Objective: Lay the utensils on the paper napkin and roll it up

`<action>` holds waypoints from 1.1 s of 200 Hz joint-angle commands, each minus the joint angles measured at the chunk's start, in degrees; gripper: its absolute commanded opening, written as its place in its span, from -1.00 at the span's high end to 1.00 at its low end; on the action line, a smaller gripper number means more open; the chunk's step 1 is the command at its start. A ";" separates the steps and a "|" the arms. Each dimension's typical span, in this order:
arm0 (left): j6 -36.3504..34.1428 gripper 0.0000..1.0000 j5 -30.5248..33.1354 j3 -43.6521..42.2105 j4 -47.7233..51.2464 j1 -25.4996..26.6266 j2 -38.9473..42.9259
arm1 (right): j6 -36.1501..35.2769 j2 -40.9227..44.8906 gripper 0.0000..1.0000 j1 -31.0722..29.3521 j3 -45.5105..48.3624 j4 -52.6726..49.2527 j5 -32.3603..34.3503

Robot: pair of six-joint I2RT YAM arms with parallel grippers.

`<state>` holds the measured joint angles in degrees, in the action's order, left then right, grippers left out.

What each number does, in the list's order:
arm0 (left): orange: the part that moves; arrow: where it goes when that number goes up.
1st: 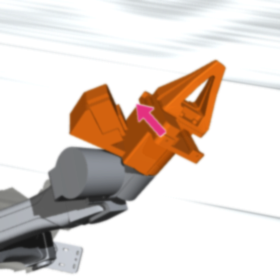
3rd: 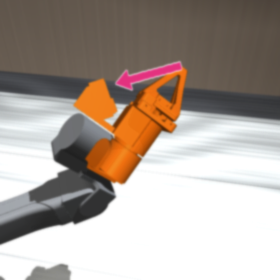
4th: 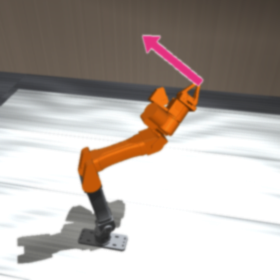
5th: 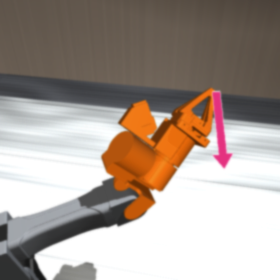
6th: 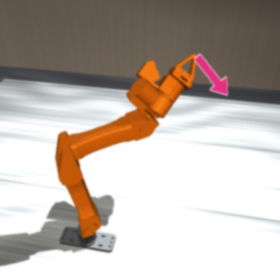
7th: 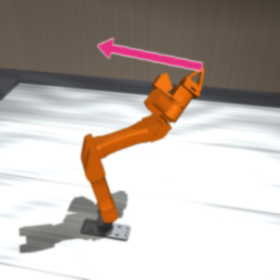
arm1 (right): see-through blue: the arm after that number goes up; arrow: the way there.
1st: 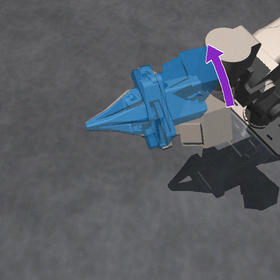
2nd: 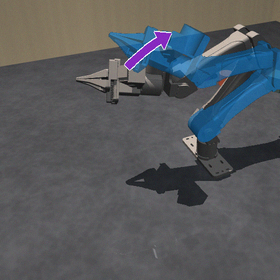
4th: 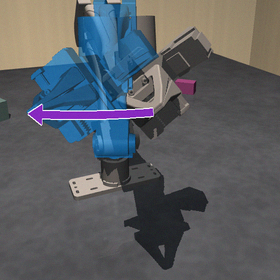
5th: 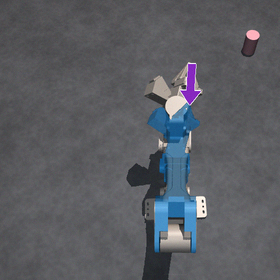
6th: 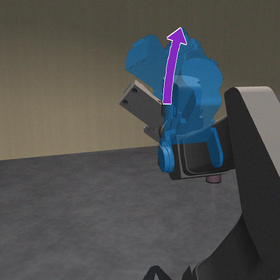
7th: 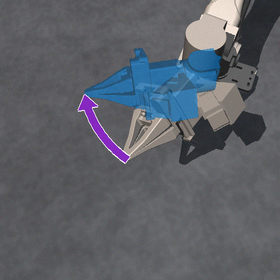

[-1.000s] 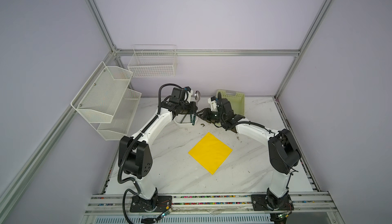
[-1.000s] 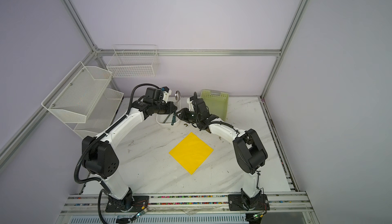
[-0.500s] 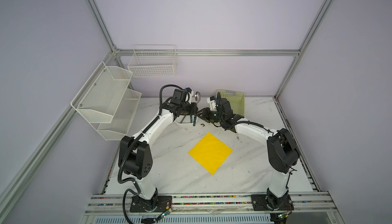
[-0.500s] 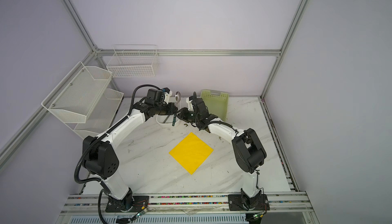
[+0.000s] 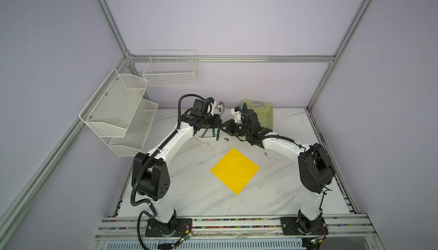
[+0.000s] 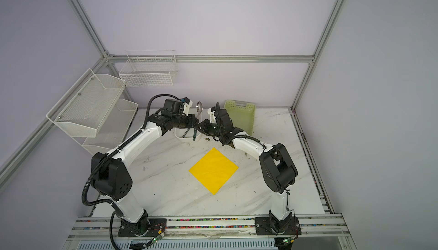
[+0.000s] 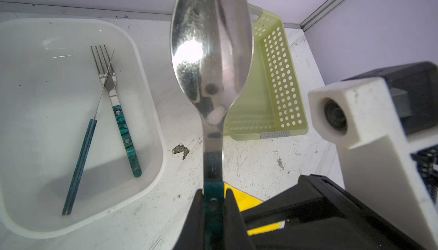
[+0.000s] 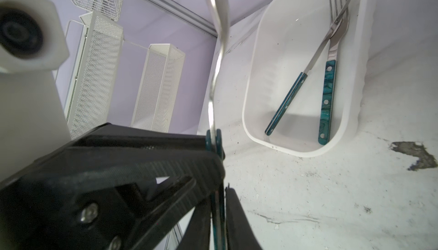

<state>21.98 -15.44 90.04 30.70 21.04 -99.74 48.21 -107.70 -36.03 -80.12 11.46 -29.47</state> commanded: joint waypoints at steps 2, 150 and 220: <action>0.52 0.88 -2.34 -2.25 -2.38 0.58 3.79 | 0.44 0.20 0.71 -0.27 0.69 2.42 0.34; 0.90 0.51 -3.00 -2.15 -2.15 0.65 5.12 | -0.35 1.96 0.89 -0.18 2.14 2.59 1.31; -0.42 0.41 -2.10 -2.40 2.85 0.94 6.28 | -2.35 3.44 0.91 -0.18 2.99 1.99 2.24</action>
<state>21.98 -17.19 89.89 32.25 21.76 -96.25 47.29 -107.46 -36.03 -77.56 12.56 -28.12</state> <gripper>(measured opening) 0.290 0.120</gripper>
